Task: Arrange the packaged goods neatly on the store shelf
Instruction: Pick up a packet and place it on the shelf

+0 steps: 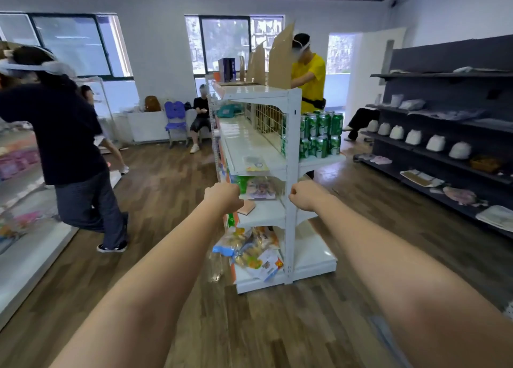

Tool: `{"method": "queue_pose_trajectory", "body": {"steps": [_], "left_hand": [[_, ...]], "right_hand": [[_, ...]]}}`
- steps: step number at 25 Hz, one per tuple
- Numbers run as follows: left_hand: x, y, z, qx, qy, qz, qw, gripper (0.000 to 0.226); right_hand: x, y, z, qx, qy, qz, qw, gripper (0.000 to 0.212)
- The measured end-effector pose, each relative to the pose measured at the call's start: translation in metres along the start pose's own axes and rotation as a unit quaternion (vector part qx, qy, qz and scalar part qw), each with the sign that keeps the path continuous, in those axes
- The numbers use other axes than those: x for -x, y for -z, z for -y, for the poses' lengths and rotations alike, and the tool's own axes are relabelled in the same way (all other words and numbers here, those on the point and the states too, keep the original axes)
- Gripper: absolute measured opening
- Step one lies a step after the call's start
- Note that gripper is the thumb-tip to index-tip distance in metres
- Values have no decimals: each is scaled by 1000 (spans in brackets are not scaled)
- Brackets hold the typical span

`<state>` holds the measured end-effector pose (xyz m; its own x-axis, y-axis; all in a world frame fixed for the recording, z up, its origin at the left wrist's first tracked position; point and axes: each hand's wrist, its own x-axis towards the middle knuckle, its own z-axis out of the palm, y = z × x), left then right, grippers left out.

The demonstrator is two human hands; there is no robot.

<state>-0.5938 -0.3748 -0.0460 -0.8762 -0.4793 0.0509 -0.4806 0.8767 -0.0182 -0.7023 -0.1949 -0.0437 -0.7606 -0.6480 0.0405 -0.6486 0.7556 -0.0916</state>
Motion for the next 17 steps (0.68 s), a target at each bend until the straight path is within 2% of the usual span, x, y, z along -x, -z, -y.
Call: {"method": "queue_pose_trajectory", "body": {"steps": [9, 17], "left_hand": [[-129, 10, -7, -6, 25, -35, 999, 32], [-250, -35, 12, -16, 18, 20, 1000, 38]], "right_hand": [[-150, 17, -21, -22, 42, -20, 999, 29], [-271, -30, -32, -18, 30, 38, 999, 29]]}}
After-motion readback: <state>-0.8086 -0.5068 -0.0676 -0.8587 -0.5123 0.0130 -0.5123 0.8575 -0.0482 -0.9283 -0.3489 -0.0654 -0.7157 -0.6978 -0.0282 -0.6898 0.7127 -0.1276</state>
